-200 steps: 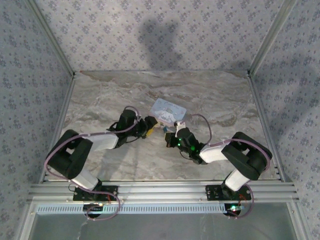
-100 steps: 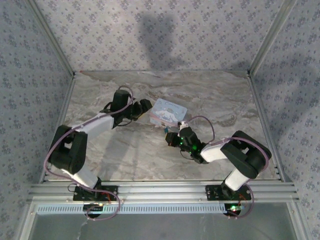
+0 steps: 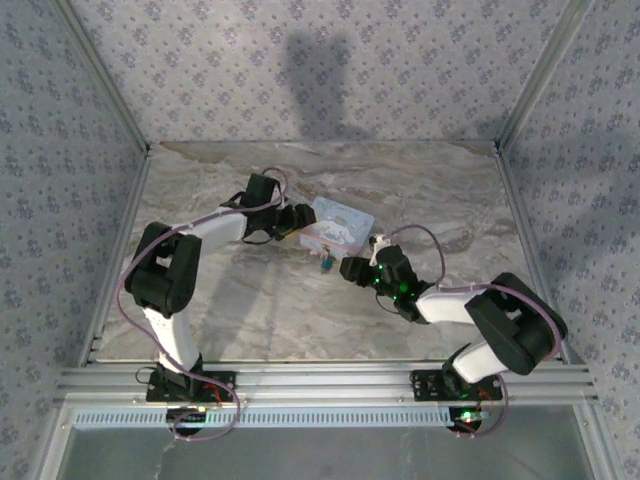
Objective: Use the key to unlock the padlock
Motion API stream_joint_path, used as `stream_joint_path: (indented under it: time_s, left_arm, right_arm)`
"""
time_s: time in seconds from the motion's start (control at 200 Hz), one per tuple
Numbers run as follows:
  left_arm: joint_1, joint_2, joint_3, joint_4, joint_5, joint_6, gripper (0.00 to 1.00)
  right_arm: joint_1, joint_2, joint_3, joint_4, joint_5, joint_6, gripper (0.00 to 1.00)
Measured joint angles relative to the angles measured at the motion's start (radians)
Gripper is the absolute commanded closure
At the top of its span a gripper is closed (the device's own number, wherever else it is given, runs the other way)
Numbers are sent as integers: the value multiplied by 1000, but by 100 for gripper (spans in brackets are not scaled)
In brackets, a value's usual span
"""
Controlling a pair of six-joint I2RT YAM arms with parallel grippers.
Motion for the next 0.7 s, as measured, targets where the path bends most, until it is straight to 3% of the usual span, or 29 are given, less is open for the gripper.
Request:
stream_joint_path:
  time_s: [0.315, 0.705]
  left_arm:
    - [-5, -10, -54, 39, -6, 3, 40]
    - [-37, -116, -220, 145, -24, -58, 40]
  right_arm:
    - [-125, 64, 83, -20, -155, -126, 50]
    - [-207, 217, 226, 3, -298, -243, 48]
